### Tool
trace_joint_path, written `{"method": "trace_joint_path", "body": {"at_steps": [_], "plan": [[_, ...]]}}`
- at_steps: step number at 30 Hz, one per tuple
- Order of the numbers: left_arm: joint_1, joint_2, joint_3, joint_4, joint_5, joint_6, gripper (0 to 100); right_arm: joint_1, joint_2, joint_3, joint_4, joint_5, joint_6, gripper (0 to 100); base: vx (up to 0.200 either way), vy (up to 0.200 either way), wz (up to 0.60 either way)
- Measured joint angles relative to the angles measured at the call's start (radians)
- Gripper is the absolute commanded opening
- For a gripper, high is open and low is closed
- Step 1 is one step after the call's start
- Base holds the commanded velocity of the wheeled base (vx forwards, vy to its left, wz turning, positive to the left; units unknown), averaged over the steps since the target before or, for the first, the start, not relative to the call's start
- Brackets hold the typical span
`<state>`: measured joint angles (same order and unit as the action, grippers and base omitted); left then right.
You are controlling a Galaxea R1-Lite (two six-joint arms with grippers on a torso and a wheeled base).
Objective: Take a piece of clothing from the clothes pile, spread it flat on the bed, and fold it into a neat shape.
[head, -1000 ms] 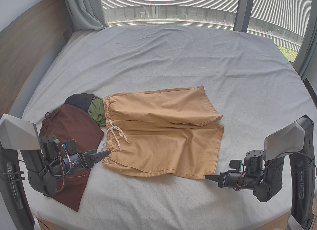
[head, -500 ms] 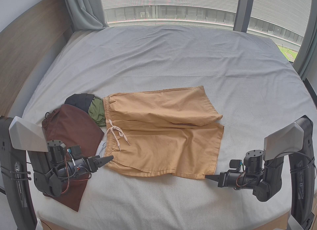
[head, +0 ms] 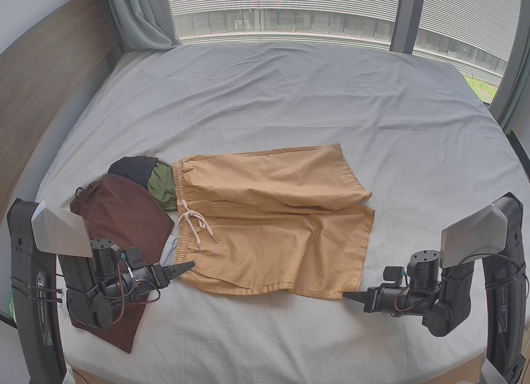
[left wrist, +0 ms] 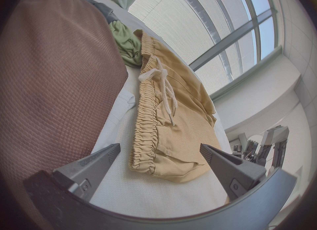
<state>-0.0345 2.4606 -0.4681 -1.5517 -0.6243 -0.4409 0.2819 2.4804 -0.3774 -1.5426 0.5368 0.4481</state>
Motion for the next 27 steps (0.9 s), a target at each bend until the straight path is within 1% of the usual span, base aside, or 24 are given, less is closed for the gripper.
{"method": "trace_joint_path", "body": {"at_steps": [3,11,12,15,19,27], "plan": [[-0.008,0.005,-0.005,0.000,0.003,-0.037,100,0.000,0.000,-0.001,0.000,0.000,0.000,0,0.000,0.000,0.00],[-0.017,0.016,-0.013,0.001,0.006,-0.045,100,-0.001,0.000,-0.001,0.000,0.000,0.000,0,0.000,0.000,0.00],[-0.017,0.016,-0.014,0.001,0.006,-0.045,0,-0.001,0.000,-0.001,0.000,0.000,-0.001,0,0.000,0.000,0.00],[-0.017,0.018,-0.017,0.004,0.007,-0.045,0,-0.001,0.000,0.001,0.000,0.000,-0.009,0,0.000,0.000,0.00],[-0.018,0.021,-0.019,0.006,0.005,-0.046,0,-0.004,0.000,0.009,0.000,0.001,-0.047,0,0.000,0.000,0.00],[-0.019,0.023,-0.012,0.004,0.003,-0.039,0,-0.013,-0.004,0.039,-0.001,0.000,-0.063,0,0.000,0.000,0.00]]}}
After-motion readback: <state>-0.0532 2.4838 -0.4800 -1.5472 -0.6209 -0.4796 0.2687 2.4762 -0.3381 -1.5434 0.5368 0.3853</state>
